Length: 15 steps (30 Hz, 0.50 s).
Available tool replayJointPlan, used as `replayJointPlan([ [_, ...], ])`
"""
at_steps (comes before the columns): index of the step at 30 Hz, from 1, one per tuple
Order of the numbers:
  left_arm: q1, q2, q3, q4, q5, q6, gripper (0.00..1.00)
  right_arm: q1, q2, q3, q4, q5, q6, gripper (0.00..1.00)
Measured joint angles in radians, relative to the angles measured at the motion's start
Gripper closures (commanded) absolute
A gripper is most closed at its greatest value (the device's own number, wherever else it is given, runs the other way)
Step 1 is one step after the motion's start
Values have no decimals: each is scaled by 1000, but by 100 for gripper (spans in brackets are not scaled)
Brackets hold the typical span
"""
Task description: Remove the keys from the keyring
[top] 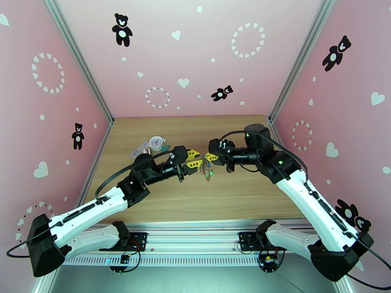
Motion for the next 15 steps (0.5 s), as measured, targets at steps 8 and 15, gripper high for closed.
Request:
replayJointPlan([
  [8, 0, -9, 14, -167, -34, 85, 69, 26, -2, -34, 19, 80, -121, 100],
  [15, 0, -4, 29, -182, -60, 131, 70, 33, -7, -40, 19, 89, -175, 100],
])
